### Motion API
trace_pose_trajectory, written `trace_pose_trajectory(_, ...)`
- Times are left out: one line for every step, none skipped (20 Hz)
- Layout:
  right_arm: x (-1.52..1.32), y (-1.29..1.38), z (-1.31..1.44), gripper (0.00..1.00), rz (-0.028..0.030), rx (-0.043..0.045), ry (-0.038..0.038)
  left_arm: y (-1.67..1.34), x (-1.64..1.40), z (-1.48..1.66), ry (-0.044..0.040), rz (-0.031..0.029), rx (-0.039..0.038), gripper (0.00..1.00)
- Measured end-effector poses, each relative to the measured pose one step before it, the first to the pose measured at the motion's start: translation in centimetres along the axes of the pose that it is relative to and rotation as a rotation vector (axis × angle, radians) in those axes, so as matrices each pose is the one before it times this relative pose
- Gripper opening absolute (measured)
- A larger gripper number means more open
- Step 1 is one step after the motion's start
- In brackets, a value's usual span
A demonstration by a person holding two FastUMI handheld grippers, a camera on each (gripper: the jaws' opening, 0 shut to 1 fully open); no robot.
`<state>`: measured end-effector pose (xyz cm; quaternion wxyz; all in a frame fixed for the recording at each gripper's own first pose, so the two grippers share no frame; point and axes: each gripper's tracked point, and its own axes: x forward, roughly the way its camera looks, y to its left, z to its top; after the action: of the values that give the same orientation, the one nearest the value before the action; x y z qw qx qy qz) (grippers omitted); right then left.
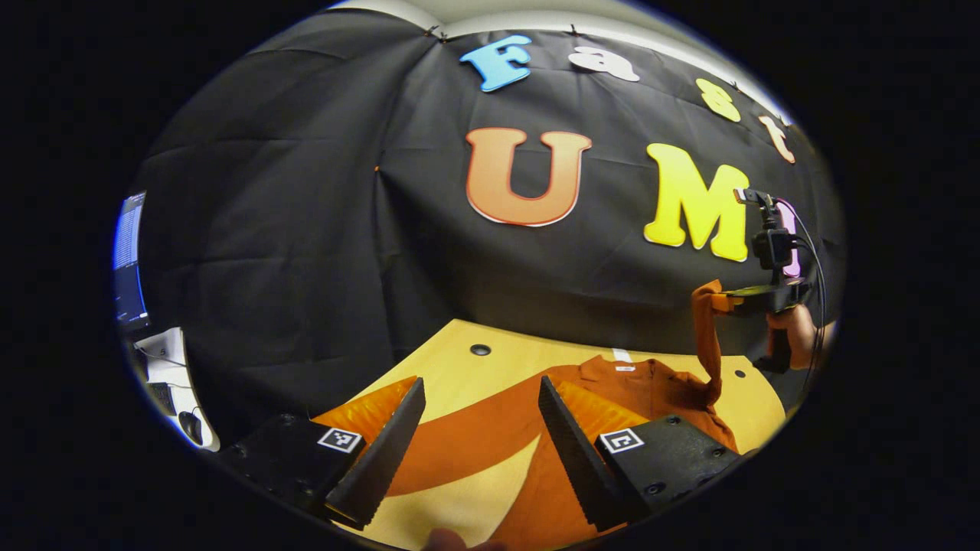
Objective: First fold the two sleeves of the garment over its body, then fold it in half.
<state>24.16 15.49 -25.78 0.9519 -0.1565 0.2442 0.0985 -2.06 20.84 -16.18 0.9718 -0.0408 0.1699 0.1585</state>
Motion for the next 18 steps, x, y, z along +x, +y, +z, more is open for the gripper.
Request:
trace_pose_trajectory(0.471,2.525,-0.937,0.01,0.02072,-0.00655,0.00830,0.980,-0.308,-0.379,0.01564,0.01065,-0.00280,0.97)
trace_pose_trajectory(0.587,2.200,-0.982,0.01,0.01577,-0.00966,0.01145,0.766,-0.318,-0.442,0.01519,0.00633,-0.00587,0.96)
trace_pose_trajectory(0.665,2.115,-1.128,0.01,0.01251,-0.00710,0.01743,0.735,-0.438,-0.574,0.01282,0.00494,-0.00756,0.97)
trace_pose_trajectory(0.878,1.681,-1.067,0.01,0.00489,-0.00794,0.01495,0.641,-0.376,-0.331,0.01081,0.00468,-0.00596,0.97)
trace_pose_trajectory(0.946,1.650,-1.224,0.01,0.00786,0.00063,0.01883,0.553,-0.213,-0.278,0.00923,0.00484,-0.00240,0.97)
trace_pose_trajectory(0.908,1.458,-1.579,0.01,0.00144,-0.00228,0.03372,0.502,-0.235,-0.055,0.00820,0.00434,0.00313,0.96)
trace_pose_trajectory(1.002,1.057,-1.717,0.01,0.00137,-0.01431,0.03890,0.382,-0.432,0.017,0.00212,0.00494,0.00717,0.96)
trace_pose_trajectory(0.672,1.246,-1.280,0.01,0.00667,-0.00844,0.02818,0.335,-0.160,0.059,0.00216,0.00377,0.00987,0.96)
trace_pose_trajectory(0.474,1.321,-1.188,0.01,0.01263,-0.00475,0.02249,0.360,-0.039,-0.081,-0.00041,0.00516,0.00973,0.96)
trace_pose_trajectory(0.533,1.099,-0.907,0.03,0.01444,-0.00369,0.01788,0.385,0.040,-0.186,0.00393,0.00561,0.00977,0.96)
trace_pose_trajectory(0.663,1.086,-0.801,0.05,0.02490,0.00343,0.01282,0.529,-0.111,-0.277,0.00531,0.00676,0.00894,0.96)
trace_pose_trajectory(0.424,1.305,-0.367,0.08,0.04482,0.01500,0.00709,0.415,-0.036,-0.191,0.00082,0.01047,0.00960,0.96)
trace_pose_trajectory(0.273,1.153,-0.448,0.15,0.04288,0.00912,0.00958,0.384,0.136,-0.164,-0.00478,0.00782,0.01190,0.96)
trace_pose_trajectory(-0.021,0.602,-0.299,0.20,0.02942,-0.00117,0.01109,0.363,0.180,-0.047,0.00095,0.00946,0.01453,0.96)
trace_pose_trajectory(-0.129,0.469,-0.041,0.22,0.02384,0.00052,0.00311,0.513,0.237,-0.187,-0.00280,0.01111,0.00633,0.96)
trace_pose_trajectory(-0.123,0.531,0.118,0.26,0.02586,0.01182,0.00032,0.225,0.185,0.067,-0.00360,0.00225,-0.00623,0.97)
trace_pose_trajectory(-0.343,0.367,-0.081,0.39,0.02240,0.01722,0.00014,0.104,0.276,-0.125,0.00291,0.00154,-0.01143,0.97)
trace_pose_trajectory(-0.604,0.357,0.196,0.47,0.02054,0.01932,-0.00358,0.215,0.325,-0.191,-0.00062,0.00464,-0.01163,0.97)
